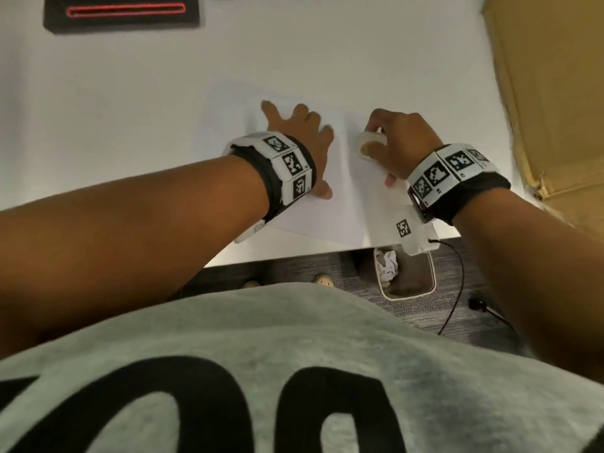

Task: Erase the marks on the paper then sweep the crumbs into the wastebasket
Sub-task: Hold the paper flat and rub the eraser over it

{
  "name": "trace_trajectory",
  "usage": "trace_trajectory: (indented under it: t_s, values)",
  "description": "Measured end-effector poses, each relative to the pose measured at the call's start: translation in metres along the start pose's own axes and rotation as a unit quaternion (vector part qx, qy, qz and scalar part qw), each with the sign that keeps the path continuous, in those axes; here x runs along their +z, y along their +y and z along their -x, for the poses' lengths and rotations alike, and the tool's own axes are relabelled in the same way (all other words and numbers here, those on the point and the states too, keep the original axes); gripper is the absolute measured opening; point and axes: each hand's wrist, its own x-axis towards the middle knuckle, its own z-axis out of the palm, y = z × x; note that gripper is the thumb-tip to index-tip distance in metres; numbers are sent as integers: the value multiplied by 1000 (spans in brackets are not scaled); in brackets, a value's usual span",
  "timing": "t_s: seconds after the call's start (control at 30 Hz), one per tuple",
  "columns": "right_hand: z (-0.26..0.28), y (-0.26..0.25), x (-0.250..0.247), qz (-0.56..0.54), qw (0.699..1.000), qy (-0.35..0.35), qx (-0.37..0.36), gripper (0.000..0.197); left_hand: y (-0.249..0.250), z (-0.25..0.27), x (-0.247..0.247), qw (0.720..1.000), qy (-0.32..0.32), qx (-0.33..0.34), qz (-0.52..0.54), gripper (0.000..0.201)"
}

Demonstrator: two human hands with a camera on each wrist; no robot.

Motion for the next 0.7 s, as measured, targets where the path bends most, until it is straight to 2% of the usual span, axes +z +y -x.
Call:
trace_trajectory:
  t_s: [0.1, 0.17, 0.33, 0.53, 0.7]
  values:
    - [-2, -3, -1, -8, 1000, 5, 3, 10, 4, -11, 1, 995, -10, 65, 77, 114]
    - [3, -3, 0, -17, 1000, 15, 9, 12, 4, -18, 9, 989, -32, 82, 122, 117]
    - [42, 3, 17, -5, 999, -40, -9, 15, 2, -21, 15, 990, -28, 84, 113, 118]
    - [9, 1, -1, -4, 1000, 10, 10, 13, 4, -22, 14, 990, -30, 77, 118, 117]
    - [33, 6, 10, 9, 999, -45, -18, 9, 4, -23, 16, 990, -25, 67, 118, 119]
